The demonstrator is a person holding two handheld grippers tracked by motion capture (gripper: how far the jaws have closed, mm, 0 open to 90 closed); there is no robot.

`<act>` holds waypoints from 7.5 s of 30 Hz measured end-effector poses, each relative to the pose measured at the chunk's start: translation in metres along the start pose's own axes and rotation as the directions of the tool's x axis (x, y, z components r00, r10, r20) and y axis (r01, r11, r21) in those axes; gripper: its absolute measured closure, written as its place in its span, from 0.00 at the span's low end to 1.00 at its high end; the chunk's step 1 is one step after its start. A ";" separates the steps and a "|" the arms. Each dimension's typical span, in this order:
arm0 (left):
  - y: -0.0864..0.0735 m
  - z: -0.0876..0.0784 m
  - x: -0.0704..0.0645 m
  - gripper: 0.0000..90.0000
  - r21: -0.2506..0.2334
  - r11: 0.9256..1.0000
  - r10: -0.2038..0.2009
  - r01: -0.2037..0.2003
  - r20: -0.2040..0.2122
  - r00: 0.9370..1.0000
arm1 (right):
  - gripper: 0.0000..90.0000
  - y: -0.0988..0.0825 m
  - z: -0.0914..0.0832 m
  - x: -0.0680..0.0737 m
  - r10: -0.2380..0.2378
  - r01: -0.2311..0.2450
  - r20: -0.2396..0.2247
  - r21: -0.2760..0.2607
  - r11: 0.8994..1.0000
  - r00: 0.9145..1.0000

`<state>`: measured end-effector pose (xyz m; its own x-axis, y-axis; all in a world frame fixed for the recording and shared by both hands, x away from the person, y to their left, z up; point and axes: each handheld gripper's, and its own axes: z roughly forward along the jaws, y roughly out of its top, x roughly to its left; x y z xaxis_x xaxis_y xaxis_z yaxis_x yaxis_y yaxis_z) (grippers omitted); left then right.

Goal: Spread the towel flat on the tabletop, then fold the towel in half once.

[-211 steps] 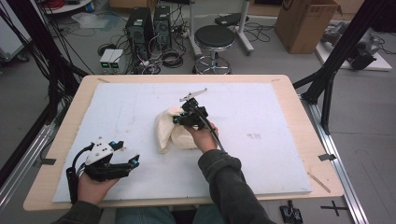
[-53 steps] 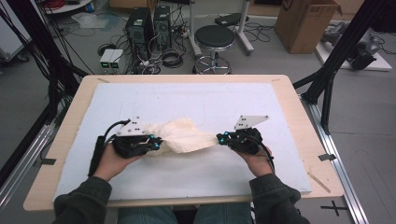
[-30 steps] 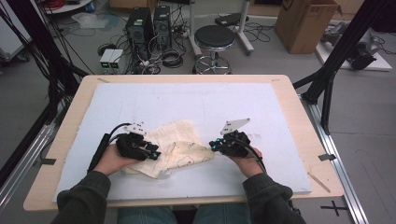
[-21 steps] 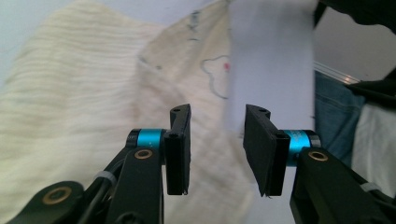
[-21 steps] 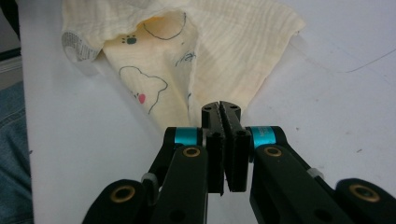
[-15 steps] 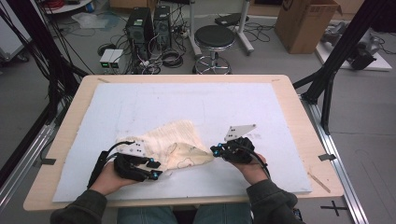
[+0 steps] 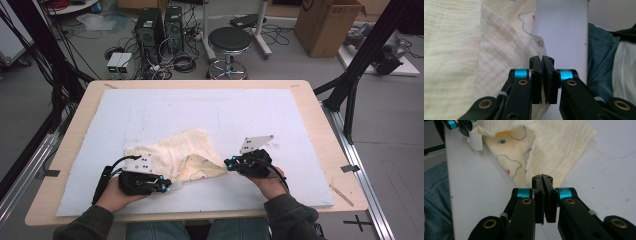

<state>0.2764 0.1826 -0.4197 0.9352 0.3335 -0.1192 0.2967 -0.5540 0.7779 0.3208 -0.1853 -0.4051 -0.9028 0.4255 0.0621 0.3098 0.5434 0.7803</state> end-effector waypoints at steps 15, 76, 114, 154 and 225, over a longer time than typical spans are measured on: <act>-0.020 -0.053 -0.063 0.78 -0.090 0.995 0.050 -0.044 0.068 0.996 | 0.89 -0.005 -0.032 0.048 -0.057 0.057 -0.077 -0.008 0.998 0.995; 0.032 0.037 0.108 0.88 -0.071 0.966 -0.257 0.250 -0.403 0.878 | 0.68 0.015 0.004 -0.109 0.281 -0.308 0.254 0.069 0.949 0.925; 0.056 0.024 0.169 0.76 -0.201 0.926 -0.377 0.320 -0.543 0.750 | 0.75 0.051 0.037 -0.159 0.282 -0.303 0.392 -0.008 0.953 0.876; 0.015 -0.011 0.085 0.59 -0.285 0.934 -0.322 0.216 -0.409 0.854 | 0.48 -0.002 0.002 -0.078 0.226 -0.219 0.143 -0.063 0.974 0.964; 0.037 0.051 0.175 0.83 -0.184 0.893 -0.442 0.410 -0.524 0.728 | 0.73 0.020 0.057 -0.183 0.397 -0.419 0.277 0.020 0.908 0.875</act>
<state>0.4607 0.1818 -0.4431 0.4486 0.8872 -0.1075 0.6126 -0.2177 0.7598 0.5089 -0.2112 -0.4365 -0.5839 0.7889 0.1917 0.6653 0.3296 0.6698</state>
